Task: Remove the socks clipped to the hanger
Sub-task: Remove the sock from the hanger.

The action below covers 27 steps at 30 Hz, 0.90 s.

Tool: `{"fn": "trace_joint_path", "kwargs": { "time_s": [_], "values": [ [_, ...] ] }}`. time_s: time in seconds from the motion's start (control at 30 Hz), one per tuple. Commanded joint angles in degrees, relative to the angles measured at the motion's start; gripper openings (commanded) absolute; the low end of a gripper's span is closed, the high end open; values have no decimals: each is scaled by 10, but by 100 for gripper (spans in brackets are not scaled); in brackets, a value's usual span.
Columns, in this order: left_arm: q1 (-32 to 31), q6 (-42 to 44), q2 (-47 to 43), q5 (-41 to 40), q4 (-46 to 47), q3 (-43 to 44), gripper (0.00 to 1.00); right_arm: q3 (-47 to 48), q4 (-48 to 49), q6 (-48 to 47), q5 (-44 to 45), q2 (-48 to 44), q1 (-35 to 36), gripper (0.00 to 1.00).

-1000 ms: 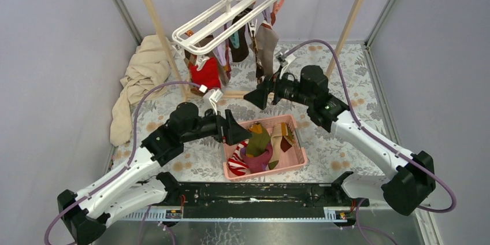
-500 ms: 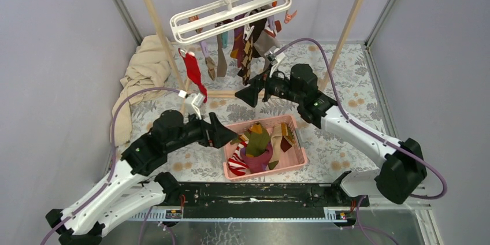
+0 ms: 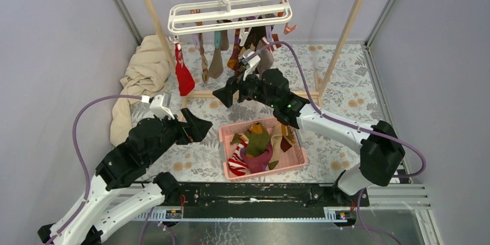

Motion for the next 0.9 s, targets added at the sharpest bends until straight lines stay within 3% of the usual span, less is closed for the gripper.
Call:
{"fn": "trace_joint_path", "kwargs": {
  "time_s": [0.0, 0.5, 0.87],
  "values": [
    [-3, -13, -15, -63, -36, 23, 99, 15, 63, -9, 84, 1, 9, 94],
    [-2, -5, -8, -66, 5, -7, 99, -88, -36, -40, 205, -144, 11, 94],
    [-2, 19, 25, -184, 54, -15, 99, -98, -42, -31, 203, -183, 11, 94]
  ]
}}
